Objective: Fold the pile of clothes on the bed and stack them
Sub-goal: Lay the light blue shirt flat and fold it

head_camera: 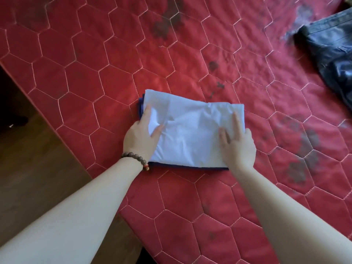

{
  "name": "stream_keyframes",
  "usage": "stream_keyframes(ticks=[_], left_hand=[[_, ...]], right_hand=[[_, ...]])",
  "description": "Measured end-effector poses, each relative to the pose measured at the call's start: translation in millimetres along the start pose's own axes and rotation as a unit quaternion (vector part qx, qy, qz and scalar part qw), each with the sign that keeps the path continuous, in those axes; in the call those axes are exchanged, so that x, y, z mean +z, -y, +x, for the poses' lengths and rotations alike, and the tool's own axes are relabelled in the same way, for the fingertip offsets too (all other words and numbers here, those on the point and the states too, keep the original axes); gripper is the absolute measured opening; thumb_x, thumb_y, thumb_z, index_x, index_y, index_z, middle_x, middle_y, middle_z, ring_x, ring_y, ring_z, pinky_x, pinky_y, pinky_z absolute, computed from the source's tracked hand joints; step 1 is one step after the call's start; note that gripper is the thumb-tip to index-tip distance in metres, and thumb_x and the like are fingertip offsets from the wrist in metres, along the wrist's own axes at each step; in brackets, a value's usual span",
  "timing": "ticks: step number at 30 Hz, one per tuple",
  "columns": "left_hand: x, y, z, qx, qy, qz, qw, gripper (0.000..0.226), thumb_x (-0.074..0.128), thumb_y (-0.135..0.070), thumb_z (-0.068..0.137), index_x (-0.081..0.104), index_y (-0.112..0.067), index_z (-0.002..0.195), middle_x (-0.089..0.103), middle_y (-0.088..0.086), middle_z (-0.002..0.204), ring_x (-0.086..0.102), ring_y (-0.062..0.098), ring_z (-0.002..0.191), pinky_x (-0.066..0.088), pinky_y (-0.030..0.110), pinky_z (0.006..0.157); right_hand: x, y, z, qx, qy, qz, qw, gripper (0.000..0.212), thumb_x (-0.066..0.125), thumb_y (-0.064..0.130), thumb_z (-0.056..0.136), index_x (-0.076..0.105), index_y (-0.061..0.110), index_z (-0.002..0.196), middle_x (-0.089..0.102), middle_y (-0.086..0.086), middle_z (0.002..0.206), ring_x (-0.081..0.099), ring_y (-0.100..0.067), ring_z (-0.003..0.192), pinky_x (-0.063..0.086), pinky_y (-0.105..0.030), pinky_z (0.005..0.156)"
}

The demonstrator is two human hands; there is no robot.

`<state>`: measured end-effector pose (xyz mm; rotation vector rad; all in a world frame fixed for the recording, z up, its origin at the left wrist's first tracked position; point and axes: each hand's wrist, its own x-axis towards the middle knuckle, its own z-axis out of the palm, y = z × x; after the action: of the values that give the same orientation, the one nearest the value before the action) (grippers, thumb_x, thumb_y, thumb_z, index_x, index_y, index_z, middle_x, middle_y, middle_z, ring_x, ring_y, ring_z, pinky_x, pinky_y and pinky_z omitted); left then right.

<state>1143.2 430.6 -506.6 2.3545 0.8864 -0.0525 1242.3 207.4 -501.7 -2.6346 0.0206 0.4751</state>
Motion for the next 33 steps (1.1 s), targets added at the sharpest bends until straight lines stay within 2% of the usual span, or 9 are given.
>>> stream_keyframes(ticks=[3,6,9,10,12,16,20,26,33], left_hand=[[-25.9,7.8,12.5,-0.024,-0.074,-0.026,0.997,0.07,0.06,-0.043,0.091,0.029,-0.023,0.151,0.06,0.02,0.121,0.056,0.035,0.111,0.043,0.038,0.09],[-38.0,16.1,20.1,-0.068,-0.104,-0.011,0.992,0.069,0.056,-0.045,0.092,0.026,-0.026,0.152,0.058,0.018,0.117,0.056,0.033,0.106,0.044,0.038,0.082],[-40.4,30.9,23.9,-0.093,-0.143,0.158,0.973,0.074,0.059,-0.046,0.088,0.028,-0.021,0.151,0.046,0.018,0.122,0.047,0.035,0.107,0.042,0.048,0.083],[-40.4,33.0,26.0,-0.076,-0.169,0.189,0.964,0.073,0.06,-0.044,0.088,0.032,-0.016,0.148,0.043,0.018,0.128,0.045,0.036,0.113,0.038,0.051,0.087],[-37.4,26.8,32.9,0.016,-0.215,0.198,0.956,0.062,0.057,-0.035,0.089,0.041,-0.007,0.142,0.042,0.021,0.138,0.04,0.038,0.127,0.035,0.054,0.096],[-4.6,6.1,50.3,0.177,-0.136,0.205,0.953,0.047,0.042,-0.016,0.094,0.045,-0.006,0.141,0.027,0.015,0.156,0.018,0.033,0.145,0.02,0.05,0.117],[17.6,30.9,56.8,0.133,-0.055,0.278,0.95,0.057,0.029,-0.036,0.096,0.03,-0.021,0.151,0.013,0.008,0.161,0.003,0.032,0.148,0.008,0.05,0.119],[24.2,33.5,55.6,0.104,-0.042,0.258,0.96,0.069,0.032,-0.052,0.089,0.021,-0.029,0.153,-0.004,0.024,0.159,-0.006,0.04,0.147,0.004,0.058,0.117],[22.1,27.2,59.3,0.085,-0.009,0.28,0.956,0.079,0.016,-0.069,0.084,0.01,-0.033,0.154,-0.013,0.025,0.158,-0.012,0.04,0.146,0.0,0.058,0.117]], right_hand=[[-4.1,41.1,25.7,-0.071,-0.016,-0.005,0.997,0.06,0.046,0.049,0.095,0.018,0.049,0.148,0.042,-0.004,0.097,0.049,-0.025,0.074,0.037,-0.033,0.068],[4.1,71.1,47.2,-0.121,0.005,-0.028,0.992,0.06,0.047,0.048,0.095,0.019,0.048,0.148,0.037,-0.004,0.104,0.049,-0.025,0.073,0.037,-0.033,0.066],[21.6,84.1,62.3,-0.129,0.017,-0.149,0.98,0.064,0.046,0.051,0.094,0.02,0.037,0.151,0.029,-0.013,0.142,0.039,-0.036,0.123,0.037,-0.046,0.099],[25.8,89.6,63.5,-0.147,-0.014,-0.181,0.972,0.065,0.044,0.051,0.094,0.021,0.03,0.152,0.02,-0.016,0.153,0.025,-0.036,0.138,0.024,-0.05,0.112],[37.7,107.1,59.3,-0.234,-0.067,-0.184,0.952,0.064,0.044,0.044,0.096,0.028,0.016,0.151,0.015,-0.017,0.159,0.012,-0.034,0.147,0.005,-0.054,0.118],[83.3,139.6,35.2,-0.411,-0.002,-0.197,0.89,0.056,0.036,0.027,0.096,0.033,0.006,0.148,0.02,-0.012,0.159,0.012,-0.028,0.148,0.005,-0.053,0.118],[106.9,122.3,38.6,-0.365,0.093,-0.231,0.897,0.059,0.013,0.035,0.098,0.007,0.016,0.154,0.0,-0.001,0.163,-0.008,-0.017,0.149,-0.012,-0.042,0.118],[89.9,89.6,57.2,-0.325,0.027,-0.237,0.915,0.068,0.02,0.061,0.094,0.015,0.03,0.154,0.009,-0.003,0.162,0.001,-0.018,0.15,-0.006,-0.044,0.12],[74.9,72.0,69.2,-0.282,0.067,-0.2,0.936,0.069,0.021,0.061,0.093,0.009,0.031,0.154,-0.002,0.001,0.163,-0.011,-0.014,0.148,-0.008,-0.05,0.118]])
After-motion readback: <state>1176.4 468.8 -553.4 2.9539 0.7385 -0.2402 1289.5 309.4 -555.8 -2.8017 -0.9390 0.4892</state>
